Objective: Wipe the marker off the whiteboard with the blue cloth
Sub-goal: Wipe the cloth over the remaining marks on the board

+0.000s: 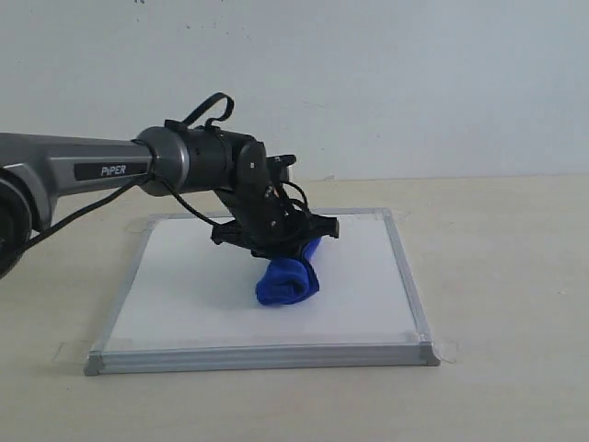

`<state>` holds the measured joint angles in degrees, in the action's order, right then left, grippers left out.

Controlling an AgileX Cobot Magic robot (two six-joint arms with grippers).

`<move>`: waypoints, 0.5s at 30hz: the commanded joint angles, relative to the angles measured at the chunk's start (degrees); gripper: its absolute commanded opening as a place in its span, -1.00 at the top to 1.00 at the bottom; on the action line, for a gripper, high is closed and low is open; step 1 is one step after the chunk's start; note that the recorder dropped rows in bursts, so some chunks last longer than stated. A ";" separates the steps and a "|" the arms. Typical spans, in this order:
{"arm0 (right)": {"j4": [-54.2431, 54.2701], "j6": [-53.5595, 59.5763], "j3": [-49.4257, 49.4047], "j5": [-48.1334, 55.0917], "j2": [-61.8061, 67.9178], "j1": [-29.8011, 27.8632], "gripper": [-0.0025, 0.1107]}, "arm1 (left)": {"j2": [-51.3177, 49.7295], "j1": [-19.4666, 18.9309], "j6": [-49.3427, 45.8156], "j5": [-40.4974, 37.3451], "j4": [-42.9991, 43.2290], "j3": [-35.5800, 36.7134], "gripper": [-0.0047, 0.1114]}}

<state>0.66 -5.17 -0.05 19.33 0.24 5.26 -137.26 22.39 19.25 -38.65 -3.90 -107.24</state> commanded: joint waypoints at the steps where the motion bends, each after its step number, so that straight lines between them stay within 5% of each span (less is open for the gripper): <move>1: 0.07 0.00 0.05 -0.43 -0.24 -0.13 0.96 | -1.52 -0.09 1.36 -3.32 0.30 0.76 0.85; 5: 0.07 0.00 0.05 -0.43 -0.24 -0.13 0.96 | -2.01 3.90 -5.16 1.44 -7.53 0.76 0.85; 11: 0.07 0.00 0.05 -0.43 -0.24 -0.13 0.96 | -2.01 10.60 -26.61 6.07 -30.63 0.76 0.85; 15: 0.07 0.00 0.05 -0.43 -0.24 -0.13 0.96 | -2.01 11.14 -29.63 7.00 -32.40 0.76 0.85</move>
<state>0.66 -5.17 -0.05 19.33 0.24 5.26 -138.85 33.50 -8.04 -32.05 -33.85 -107.03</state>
